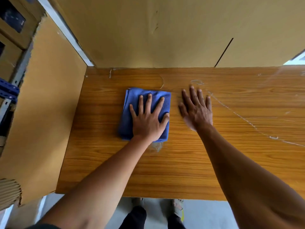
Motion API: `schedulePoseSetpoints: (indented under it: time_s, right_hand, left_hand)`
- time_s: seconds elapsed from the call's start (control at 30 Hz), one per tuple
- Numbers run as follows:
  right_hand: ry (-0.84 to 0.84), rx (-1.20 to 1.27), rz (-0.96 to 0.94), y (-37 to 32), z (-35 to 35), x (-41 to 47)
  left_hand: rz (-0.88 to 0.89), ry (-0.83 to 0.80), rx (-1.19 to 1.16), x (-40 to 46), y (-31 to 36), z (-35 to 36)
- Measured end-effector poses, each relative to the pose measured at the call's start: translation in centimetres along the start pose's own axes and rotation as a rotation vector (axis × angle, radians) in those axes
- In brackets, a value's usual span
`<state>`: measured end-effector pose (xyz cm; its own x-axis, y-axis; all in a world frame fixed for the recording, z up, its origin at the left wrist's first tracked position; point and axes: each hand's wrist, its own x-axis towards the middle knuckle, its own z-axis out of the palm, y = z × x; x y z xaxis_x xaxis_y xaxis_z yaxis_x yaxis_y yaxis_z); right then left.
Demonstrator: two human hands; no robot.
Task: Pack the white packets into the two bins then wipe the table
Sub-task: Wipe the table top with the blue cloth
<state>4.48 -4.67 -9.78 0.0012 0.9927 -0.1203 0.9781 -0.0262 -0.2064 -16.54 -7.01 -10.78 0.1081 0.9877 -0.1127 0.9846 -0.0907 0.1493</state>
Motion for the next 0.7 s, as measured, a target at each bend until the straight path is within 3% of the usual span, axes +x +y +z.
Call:
schedulePoseSetpoints:
  time_s: [0.27, 0.53, 0.7]
  right_hand:
    - [0.038, -0.032, -0.005, 0.9, 0.5, 0.9]
    - [0.033, -0.009, -0.006, 1.1, 0.2, 0.9]
    - [0.056, -0.013, -0.003, 1.1, 0.5, 0.9]
  left_hand:
    - [-0.132, -0.038, -0.035, 12.6, 2.3, -1.8]
    - [-0.112, 0.025, 0.012, 2.0, 2.4, 0.3]
    - [-0.134, 0.037, 0.001, 6.4, 1.6, -0.4]
